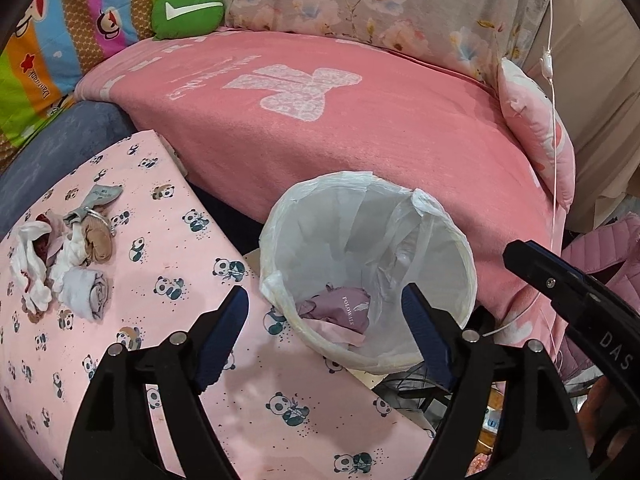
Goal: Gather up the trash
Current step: 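Grasp the white sock with the left tool while the right tool grasps the light-blue sock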
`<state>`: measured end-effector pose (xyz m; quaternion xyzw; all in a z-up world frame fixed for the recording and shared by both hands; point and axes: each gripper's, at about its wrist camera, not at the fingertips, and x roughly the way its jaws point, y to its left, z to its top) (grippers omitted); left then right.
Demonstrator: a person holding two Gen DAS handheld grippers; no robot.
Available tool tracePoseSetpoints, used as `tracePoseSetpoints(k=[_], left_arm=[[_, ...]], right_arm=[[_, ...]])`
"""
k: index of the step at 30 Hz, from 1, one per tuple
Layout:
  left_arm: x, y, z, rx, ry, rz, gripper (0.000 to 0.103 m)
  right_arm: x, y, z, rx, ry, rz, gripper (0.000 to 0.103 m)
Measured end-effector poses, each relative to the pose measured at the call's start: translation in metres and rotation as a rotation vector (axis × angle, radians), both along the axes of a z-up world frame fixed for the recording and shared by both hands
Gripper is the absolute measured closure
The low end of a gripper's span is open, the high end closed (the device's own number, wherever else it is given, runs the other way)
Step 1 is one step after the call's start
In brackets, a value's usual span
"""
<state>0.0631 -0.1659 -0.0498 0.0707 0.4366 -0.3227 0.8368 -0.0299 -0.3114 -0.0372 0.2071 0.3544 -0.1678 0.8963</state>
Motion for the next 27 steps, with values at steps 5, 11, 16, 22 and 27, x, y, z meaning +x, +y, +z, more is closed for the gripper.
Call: tracePoseSetpoints(k=[5,11,16,22,27], left_arm=[[0.008,0.021,-0.003,-0.007,0.004,0.041,0.028],[0.025,0.055,-0.012,0.004,0.012,0.116,0.028],[0.044,0.093,-0.021,0.010,0.032,0.193,0.028],[0.067,0.140,-0.029,0.039,0.031,0.288,0.027],[0.085,0.182,-0.036,0.063,0.022,0.378,0.020]], right_arm=[[0.010,0.015,0.001,0.003,0.004,0.035,0.079],[0.030,0.038,-0.003,0.003,0.015,0.083,0.078],[0.058,0.073,-0.008,0.008,0.032,0.167,0.074],[0.100,0.128,-0.018,0.013,0.054,0.283,0.068],[0.136,0.177,-0.030,0.016,0.077,0.378,0.060]])
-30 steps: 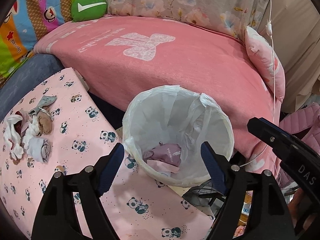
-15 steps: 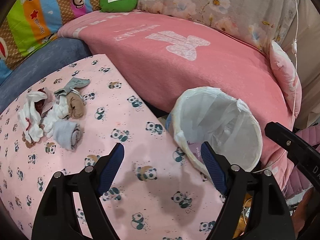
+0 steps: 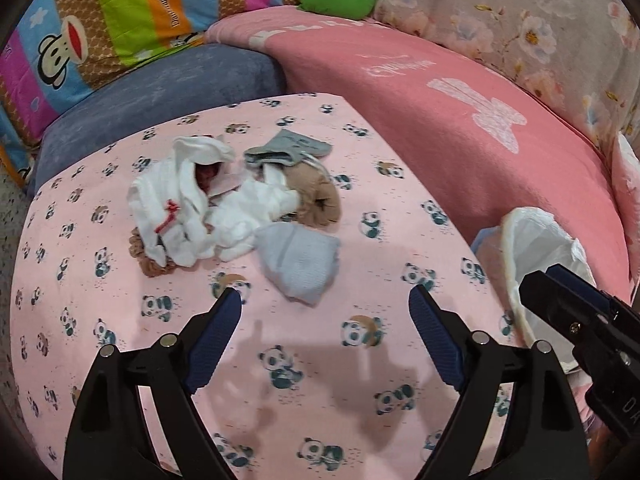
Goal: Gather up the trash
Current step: 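Grasp the white sock with the left tool while the right tool grasps the light-blue sock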
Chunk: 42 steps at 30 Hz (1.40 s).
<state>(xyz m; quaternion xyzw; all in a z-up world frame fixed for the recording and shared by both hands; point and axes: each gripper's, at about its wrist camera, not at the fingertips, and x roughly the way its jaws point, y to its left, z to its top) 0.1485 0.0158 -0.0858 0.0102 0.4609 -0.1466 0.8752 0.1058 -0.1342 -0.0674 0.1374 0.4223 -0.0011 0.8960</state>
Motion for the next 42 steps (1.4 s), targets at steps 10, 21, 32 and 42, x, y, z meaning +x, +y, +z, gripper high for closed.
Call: tracePoseSetpoints(k=[10,21,32,42], left_arm=[[0.041,0.080,-0.022,0.011,0.042,0.169,0.017],[0.092,0.109,-0.030,-0.060,0.058,0.202,0.017],[0.114,0.106,-0.040,-0.138,0.114,0.145,0.059],[0.091,0.102,-0.003,-0.160,0.045,0.107,0.089]], right_arm=[[0.055,0.069,-0.036,0.030,0.059,0.115,0.048],[0.094,0.094,-0.075,0.052,0.131,0.122,0.048],[0.102,0.093,-0.093,0.059,0.160,0.104,0.055],[0.090,0.092,-0.062,0.068,0.092,0.124,0.073]])
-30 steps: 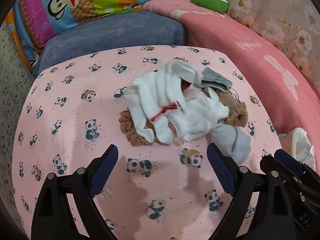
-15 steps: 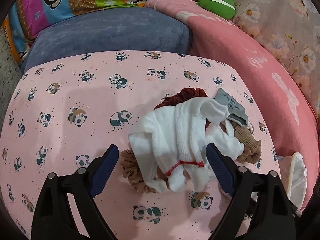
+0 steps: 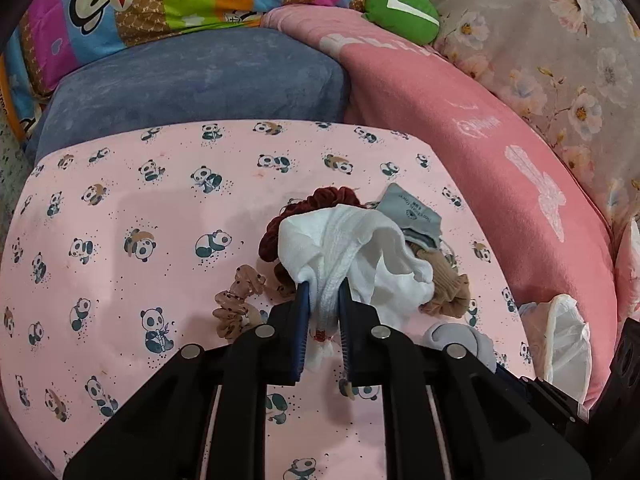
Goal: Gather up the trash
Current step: 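Carry the white sock and light-blue sock with both tools toward the bin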
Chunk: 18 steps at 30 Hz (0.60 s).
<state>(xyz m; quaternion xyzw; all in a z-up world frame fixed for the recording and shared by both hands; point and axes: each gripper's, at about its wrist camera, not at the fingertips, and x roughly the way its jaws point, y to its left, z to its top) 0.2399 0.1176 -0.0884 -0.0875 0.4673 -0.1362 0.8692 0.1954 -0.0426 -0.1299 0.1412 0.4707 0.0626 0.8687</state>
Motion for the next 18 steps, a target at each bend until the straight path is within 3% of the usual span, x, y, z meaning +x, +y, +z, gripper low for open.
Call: tracePoseSetpoints(k=[10,18], left_arm=[[-0.031,-0.033,0.061,-0.018,-0.121,-0.068,0.090],[-0.059,-0.086,0.092,-0.038,-0.182,-0.173,0.089]], right_arm=[[-0.025,-0.027,0.061,0.022,-0.127,-0.054,0.073],[-0.057,-0.080,0.104,0.017,-0.214,-0.155,0.073]])
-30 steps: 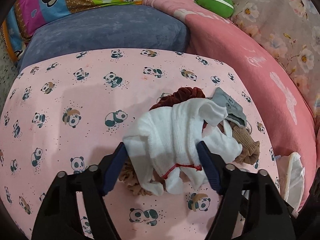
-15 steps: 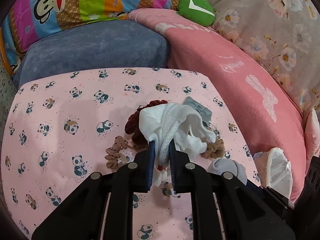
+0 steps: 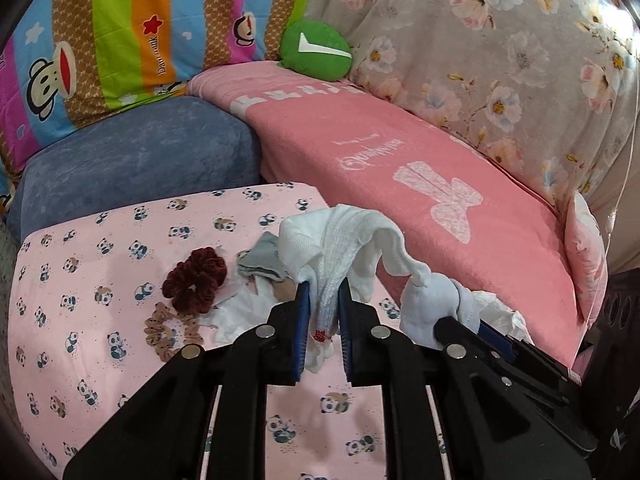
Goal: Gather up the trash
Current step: 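Carry the white sock and light-blue sock with both tools toward the bin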
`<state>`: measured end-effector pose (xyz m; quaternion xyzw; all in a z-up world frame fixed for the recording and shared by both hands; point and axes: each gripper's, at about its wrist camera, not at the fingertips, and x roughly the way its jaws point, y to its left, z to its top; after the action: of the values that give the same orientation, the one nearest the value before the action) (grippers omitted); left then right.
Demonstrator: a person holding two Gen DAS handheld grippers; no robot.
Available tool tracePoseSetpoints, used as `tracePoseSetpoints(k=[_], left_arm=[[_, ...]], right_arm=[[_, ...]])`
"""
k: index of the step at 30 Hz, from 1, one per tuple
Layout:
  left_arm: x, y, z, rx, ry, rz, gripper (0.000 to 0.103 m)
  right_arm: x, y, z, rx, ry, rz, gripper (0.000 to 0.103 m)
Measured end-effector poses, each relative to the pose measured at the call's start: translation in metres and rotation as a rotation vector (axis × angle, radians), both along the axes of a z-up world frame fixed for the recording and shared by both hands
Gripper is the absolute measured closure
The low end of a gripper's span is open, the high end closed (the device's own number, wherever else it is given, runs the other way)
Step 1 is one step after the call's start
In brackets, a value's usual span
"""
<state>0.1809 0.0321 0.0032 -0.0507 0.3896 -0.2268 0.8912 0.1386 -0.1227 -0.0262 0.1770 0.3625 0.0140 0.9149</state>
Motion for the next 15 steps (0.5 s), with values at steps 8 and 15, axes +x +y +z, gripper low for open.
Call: tracePoseSetpoints(k=[8,15], left_arm=[[-0.025,-0.060,0.011,0.005,-0.022,-0.106,0.089],[-0.047,-0.107,0.010,0.017,-0.020,-0.191,0.089]], right_arm=[[-0.035,-0.063,0.017,0.006,-0.034,-0.108,0.073],[-0.066,-0.114,0.017,0.010,-0.033,-0.194,0.073]])
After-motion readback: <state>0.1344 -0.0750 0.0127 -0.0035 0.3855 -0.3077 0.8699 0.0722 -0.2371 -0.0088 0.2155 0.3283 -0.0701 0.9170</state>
